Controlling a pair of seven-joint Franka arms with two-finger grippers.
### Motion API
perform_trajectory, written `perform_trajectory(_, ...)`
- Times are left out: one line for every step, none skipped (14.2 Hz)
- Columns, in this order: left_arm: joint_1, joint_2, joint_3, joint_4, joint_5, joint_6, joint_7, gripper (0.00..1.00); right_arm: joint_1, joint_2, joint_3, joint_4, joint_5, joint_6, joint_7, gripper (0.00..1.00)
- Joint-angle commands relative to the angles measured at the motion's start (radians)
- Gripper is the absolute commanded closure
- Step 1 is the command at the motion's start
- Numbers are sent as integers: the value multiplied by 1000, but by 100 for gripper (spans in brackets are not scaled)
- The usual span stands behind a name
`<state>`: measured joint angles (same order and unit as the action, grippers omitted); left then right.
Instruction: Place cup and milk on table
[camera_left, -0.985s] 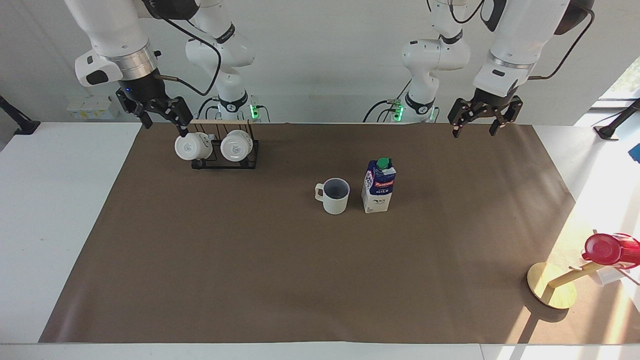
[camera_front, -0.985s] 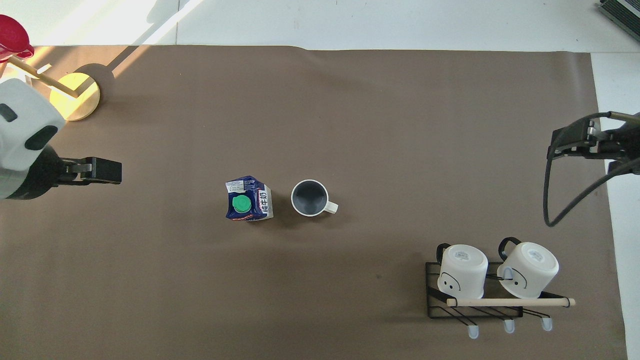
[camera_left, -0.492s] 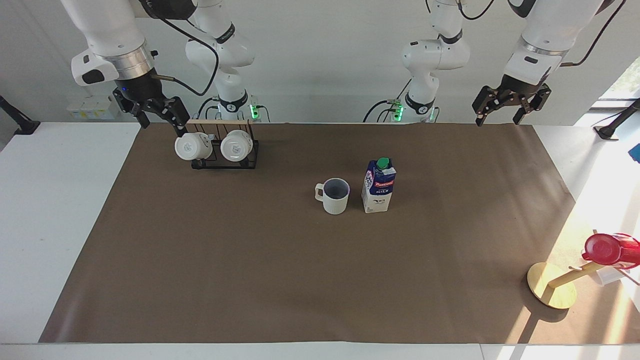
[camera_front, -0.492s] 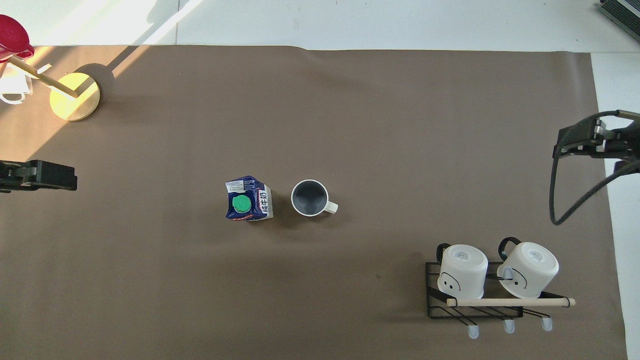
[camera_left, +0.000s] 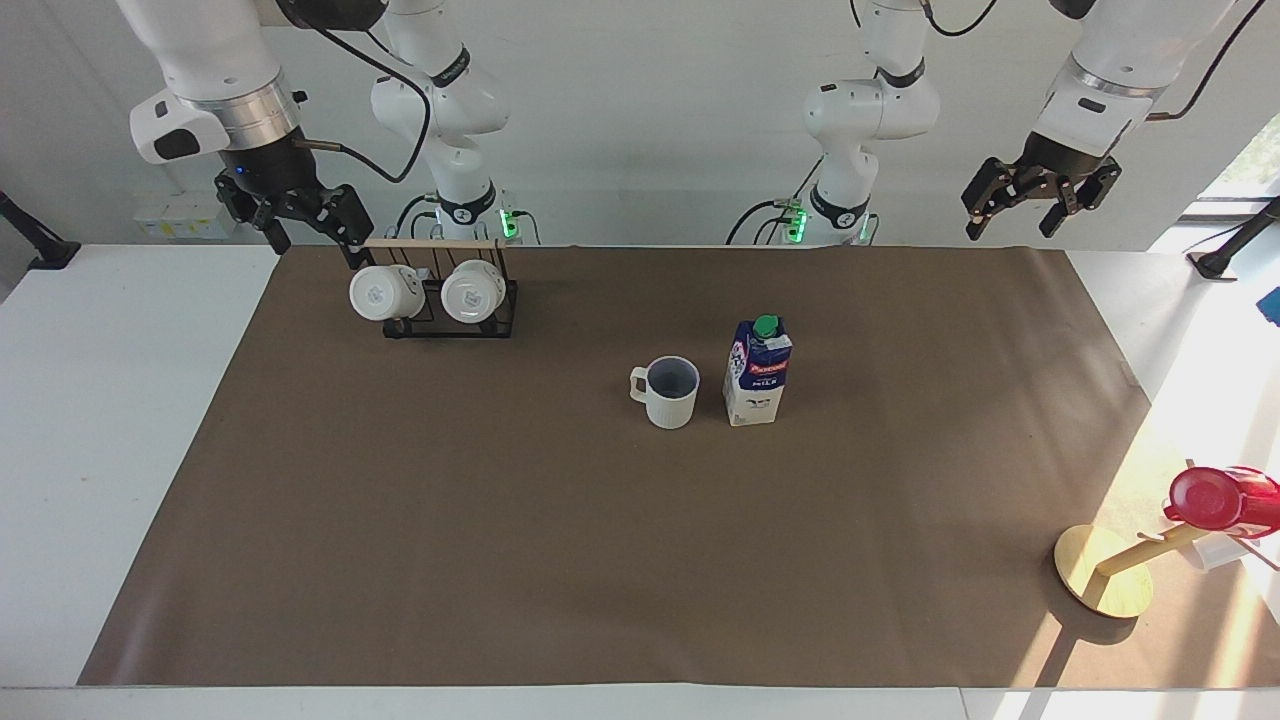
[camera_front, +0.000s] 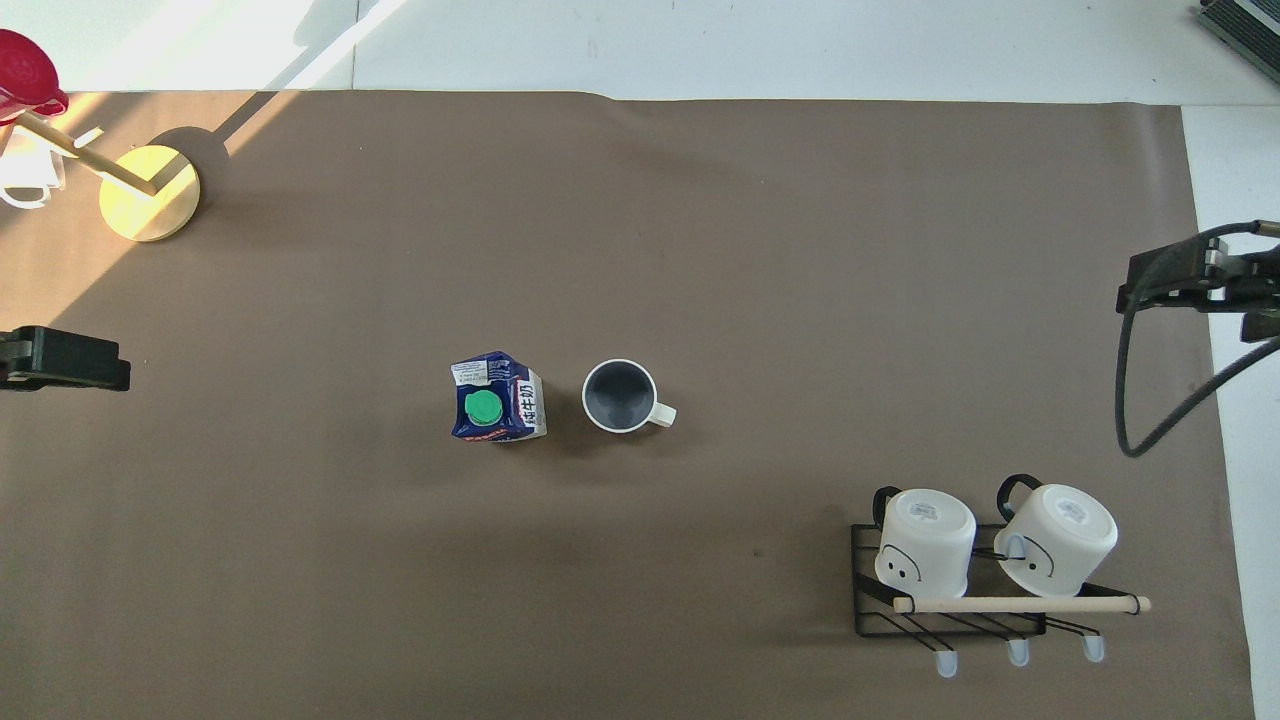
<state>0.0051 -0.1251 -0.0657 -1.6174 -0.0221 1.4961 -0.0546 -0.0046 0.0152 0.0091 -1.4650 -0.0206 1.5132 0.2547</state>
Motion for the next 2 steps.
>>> perform_trajectory(26, 4, -8, 19, -25, -22, 24, 0, -6, -4, 5, 2, 11, 4, -25, 0)
perform_trajectory(24, 4, -8, 19, -25, -22, 24, 0, -6, -4, 5, 2, 13, 4, -23, 0)
